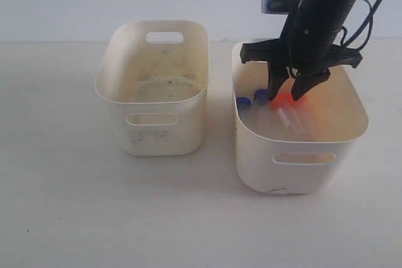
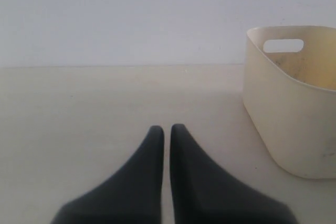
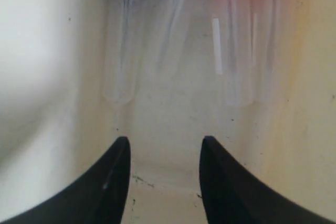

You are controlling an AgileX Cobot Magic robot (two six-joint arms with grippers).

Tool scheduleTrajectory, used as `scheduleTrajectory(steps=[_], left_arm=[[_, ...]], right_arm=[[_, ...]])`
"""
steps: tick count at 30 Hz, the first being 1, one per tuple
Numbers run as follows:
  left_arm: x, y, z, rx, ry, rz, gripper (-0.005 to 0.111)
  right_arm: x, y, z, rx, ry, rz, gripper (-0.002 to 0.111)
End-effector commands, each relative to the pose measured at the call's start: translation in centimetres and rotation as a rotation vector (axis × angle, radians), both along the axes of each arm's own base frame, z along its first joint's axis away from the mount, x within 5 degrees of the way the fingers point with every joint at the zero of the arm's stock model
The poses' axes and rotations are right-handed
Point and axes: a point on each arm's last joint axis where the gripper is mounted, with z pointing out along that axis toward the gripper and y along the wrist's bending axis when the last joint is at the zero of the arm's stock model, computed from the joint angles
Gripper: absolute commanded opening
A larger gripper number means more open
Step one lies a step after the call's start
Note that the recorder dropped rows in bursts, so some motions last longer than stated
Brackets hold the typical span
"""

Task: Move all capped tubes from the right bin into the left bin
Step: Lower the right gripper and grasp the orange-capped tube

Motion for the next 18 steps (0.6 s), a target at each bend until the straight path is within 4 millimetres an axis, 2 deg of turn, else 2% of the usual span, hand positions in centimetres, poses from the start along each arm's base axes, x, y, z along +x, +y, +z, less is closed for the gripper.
scheduleTrajectory(steps=[1, 3, 6, 10, 11, 13, 14, 18], left_arm=[[0.1, 0.0, 0.3, -0.008, -0.031, -0.006, 0.004], [0.1, 0.0, 0.3, -0.008, -0.031, -0.006, 0.004], [0.1, 0.0, 0.3, -0.008, -0.031, -0.006, 0.004], [0.1, 0.0, 0.3, -0.008, -0.031, -0.006, 0.004], [0.1, 0.0, 0.3, -0.008, -0.031, -0.006, 0.004], [0.1, 0.0, 0.3, -0.008, -0.031, -0.006, 0.004], [0.1, 0.0, 0.3, -0.008, -0.031, -0.006, 0.004], [0.1, 0.0, 0.3, -0.008, -0.031, -0.006, 0.004]], right_arm=[[0.8, 0.3, -0.5, 0.009, -0.044, -0.017, 0.042], [1.0, 0.1, -0.8, 0.001, -0.041, -0.027, 0.042], [1.3, -0.2, -2.4, -0.051, 0.004, -0.034, 0.042], [1.7, -0.1, -3.0, -0.046, -0.009, -0.039, 0.042], [1.7, -0.1, -3.0, -0.047, -0.011, -0.039, 0.044], [1.8, -0.1, -3.0, -0.046, -0.022, -0.039, 0.067], [1.9, -0.1, -3.0, -0.046, -0.028, -0.039, 0.071], [2.0, -0.2, -2.9, -0.057, -0.049, -0.034, 0.071]])
